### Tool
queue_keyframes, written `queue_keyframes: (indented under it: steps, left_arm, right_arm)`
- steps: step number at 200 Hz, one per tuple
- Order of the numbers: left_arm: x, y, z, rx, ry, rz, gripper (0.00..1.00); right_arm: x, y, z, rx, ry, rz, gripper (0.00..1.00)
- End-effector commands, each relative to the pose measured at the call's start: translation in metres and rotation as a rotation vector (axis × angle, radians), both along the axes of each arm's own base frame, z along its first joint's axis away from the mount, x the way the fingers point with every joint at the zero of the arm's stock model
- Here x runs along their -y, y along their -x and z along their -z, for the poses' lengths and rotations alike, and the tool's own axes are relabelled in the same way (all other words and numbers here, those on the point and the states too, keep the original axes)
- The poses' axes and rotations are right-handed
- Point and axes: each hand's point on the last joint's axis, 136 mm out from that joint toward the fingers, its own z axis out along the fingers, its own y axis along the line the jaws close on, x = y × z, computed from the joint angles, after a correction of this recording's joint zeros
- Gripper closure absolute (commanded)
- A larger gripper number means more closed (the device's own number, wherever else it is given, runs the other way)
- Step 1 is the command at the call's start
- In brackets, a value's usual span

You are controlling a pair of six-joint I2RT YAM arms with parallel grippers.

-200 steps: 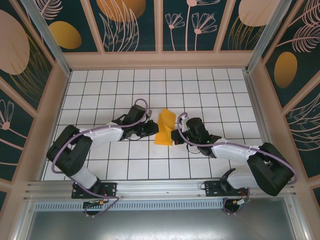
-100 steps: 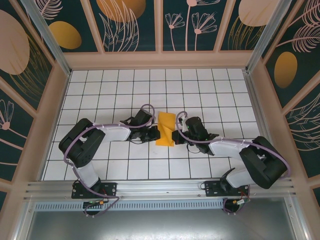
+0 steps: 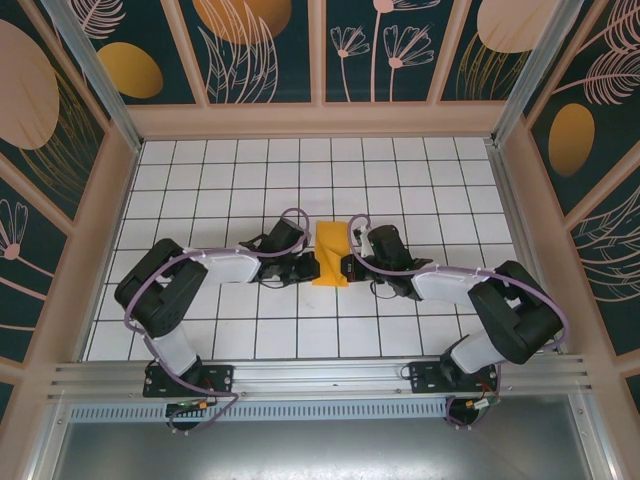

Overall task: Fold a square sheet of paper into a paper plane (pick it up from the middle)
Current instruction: Fold the triangle a second time at the center of the table.

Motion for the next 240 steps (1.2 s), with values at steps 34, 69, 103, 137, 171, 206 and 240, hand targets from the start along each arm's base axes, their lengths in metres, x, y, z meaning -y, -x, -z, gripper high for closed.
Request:
queue_keyframes:
  steps: [34,69,103,137,171,206,240]
  left_arm:
    - [0.019,0.01,-0.022,0.003,0.068,0.035,0.9]
    - [0.009,0.012,0.008,-0.049,-0.013,0.002,0.92]
    - [-0.002,0.012,0.02,-0.053,-0.074,-0.03,0.95]
    - [-0.024,0.014,0.031,-0.044,-0.186,-0.052,0.96]
    - [-0.04,0.014,0.033,-0.016,-0.274,-0.048,0.96]
    - [-0.051,0.013,0.033,0.004,-0.334,-0.049,0.95]
    - [-0.051,0.012,0.032,0.023,-0.342,-0.025,0.93]
  right_arm:
    - [-0.002,-0.003,-0.005,0.006,-0.008,-0.012,0.97]
    - [-0.004,-0.004,-0.007,0.008,-0.015,-0.014,0.97]
    - [-0.006,-0.004,-0.01,0.008,-0.022,-0.024,0.97]
    - [-0.008,-0.002,-0.011,0.005,-0.018,-0.043,0.97]
    - [-0.011,-0.003,-0.012,0.007,-0.013,-0.068,0.97]
    - [-0.016,-0.002,-0.013,0.002,-0.016,-0.095,0.97]
    - [-0.019,-0.006,-0.009,-0.002,0.002,-0.109,0.96]
